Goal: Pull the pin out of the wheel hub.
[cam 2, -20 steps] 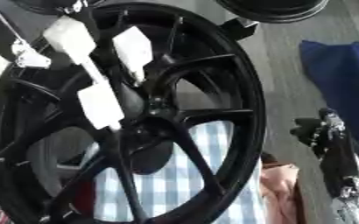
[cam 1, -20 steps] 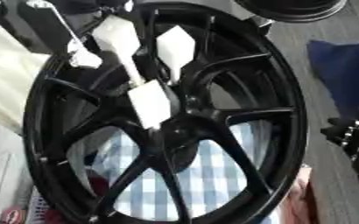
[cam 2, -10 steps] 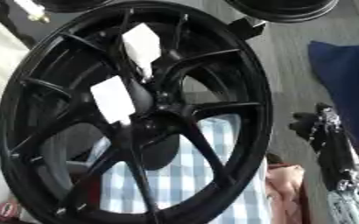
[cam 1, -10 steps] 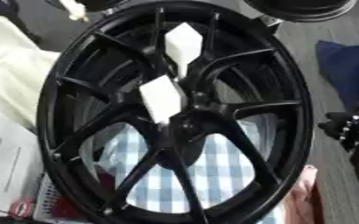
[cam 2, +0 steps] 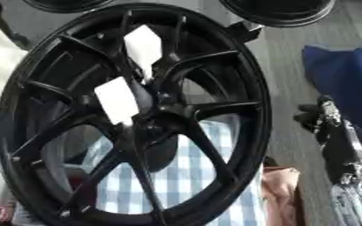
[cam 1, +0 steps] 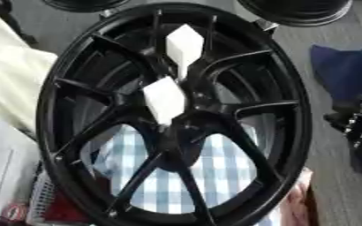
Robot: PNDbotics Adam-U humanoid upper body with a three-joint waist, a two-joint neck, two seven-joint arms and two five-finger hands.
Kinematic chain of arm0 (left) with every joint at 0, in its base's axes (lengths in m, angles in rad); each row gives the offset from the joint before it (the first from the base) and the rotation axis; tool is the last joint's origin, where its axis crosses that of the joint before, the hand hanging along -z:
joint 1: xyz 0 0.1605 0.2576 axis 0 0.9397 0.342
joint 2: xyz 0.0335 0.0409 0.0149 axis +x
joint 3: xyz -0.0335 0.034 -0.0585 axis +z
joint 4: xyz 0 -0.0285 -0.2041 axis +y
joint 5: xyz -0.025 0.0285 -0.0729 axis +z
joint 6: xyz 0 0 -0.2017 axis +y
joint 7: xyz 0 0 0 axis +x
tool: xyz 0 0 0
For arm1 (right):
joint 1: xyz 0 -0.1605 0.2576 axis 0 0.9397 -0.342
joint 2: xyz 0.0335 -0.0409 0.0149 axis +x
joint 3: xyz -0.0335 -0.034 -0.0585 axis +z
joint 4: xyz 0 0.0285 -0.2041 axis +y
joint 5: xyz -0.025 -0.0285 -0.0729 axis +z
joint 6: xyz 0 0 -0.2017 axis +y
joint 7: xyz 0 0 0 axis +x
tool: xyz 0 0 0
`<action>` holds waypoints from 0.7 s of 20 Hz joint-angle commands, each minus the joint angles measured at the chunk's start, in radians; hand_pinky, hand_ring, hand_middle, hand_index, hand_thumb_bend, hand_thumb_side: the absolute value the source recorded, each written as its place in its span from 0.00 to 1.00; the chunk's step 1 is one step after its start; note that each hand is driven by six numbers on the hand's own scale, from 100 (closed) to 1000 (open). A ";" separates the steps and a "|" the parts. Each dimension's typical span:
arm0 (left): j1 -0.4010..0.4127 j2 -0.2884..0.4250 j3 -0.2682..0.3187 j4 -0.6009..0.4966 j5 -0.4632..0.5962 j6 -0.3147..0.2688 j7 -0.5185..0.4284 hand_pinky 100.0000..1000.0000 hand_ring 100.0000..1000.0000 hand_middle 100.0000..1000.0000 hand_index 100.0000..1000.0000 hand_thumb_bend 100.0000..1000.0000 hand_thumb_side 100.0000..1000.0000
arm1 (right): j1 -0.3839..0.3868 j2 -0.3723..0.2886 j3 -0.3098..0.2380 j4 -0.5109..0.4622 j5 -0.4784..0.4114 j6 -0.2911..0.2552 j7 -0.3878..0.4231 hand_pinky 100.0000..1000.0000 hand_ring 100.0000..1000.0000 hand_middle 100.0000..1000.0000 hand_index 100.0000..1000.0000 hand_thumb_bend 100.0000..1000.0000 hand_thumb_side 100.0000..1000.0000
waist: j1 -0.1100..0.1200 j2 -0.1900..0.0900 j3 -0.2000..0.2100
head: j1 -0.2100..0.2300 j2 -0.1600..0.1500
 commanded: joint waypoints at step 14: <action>0.143 -0.049 0.113 -0.380 0.383 -0.034 0.573 0.60 0.71 0.66 0.73 0.00 0.62 | -0.001 -0.016 -0.019 -0.053 -0.011 -0.014 -0.002 0.87 0.71 0.47 0.61 0.00 0.73 | -0.021 -0.025 0.006 | 0.004 -0.027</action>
